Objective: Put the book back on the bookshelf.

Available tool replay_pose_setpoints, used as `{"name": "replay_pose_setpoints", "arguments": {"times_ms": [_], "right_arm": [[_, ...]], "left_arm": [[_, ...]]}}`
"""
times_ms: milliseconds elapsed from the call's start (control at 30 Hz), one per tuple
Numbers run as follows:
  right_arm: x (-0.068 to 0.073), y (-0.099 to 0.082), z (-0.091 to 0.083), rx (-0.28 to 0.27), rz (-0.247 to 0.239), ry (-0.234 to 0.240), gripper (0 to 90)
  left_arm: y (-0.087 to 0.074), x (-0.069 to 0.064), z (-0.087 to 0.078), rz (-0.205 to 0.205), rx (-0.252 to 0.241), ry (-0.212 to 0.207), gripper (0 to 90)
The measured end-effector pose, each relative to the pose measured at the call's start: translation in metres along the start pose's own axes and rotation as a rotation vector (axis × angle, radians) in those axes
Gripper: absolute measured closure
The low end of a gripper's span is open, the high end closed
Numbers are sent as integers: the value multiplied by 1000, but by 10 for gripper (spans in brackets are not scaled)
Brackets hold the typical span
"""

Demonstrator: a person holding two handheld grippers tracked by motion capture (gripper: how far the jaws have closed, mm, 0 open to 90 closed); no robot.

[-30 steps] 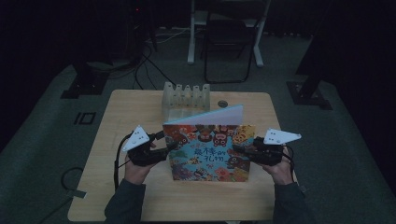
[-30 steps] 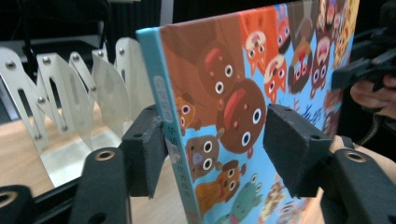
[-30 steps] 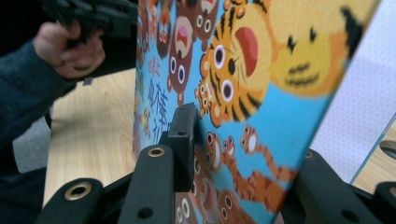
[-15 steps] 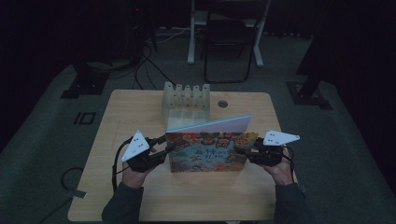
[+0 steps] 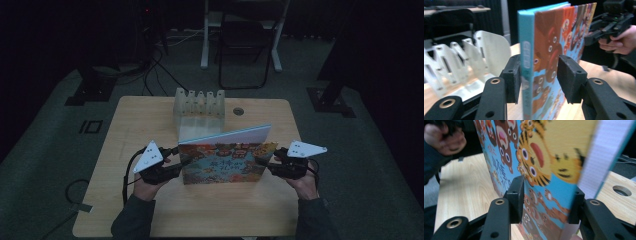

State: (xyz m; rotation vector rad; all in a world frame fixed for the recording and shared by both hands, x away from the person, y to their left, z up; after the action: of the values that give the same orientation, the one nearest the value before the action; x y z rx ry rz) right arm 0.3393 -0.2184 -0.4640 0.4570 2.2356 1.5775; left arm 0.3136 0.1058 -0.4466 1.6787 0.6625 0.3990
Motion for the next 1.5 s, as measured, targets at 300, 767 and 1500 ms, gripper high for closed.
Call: {"name": "replay_pose_setpoints", "arguments": {"times_ms": [300, 767, 1500], "right_arm": [[-9, -9, -22, -24, 33, -57, 579], [-14, -12, -20, -9, 42, -82, 594], [-10, -26, -22, 12, 62, -72, 567]], "left_arm": [[-5, 3, 14, -9, -9, -20, 537], [-8, -7, 11, 42, -14, -44, 713], [-21, -18, 40, -1, 17, -134, 506]]}}
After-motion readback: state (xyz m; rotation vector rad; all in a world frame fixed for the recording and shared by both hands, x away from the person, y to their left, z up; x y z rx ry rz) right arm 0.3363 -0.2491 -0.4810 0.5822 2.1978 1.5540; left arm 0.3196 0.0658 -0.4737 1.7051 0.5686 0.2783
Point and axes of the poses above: each handheld gripper's, and its own axes: z roughly forward along the jaws, y roughly out of its top, x roughly to its left, the point moved 6 cm from there along z, roughly forward along the jaws, and after that the axes turned 8 degrees about -z, right-handed, at the moved point
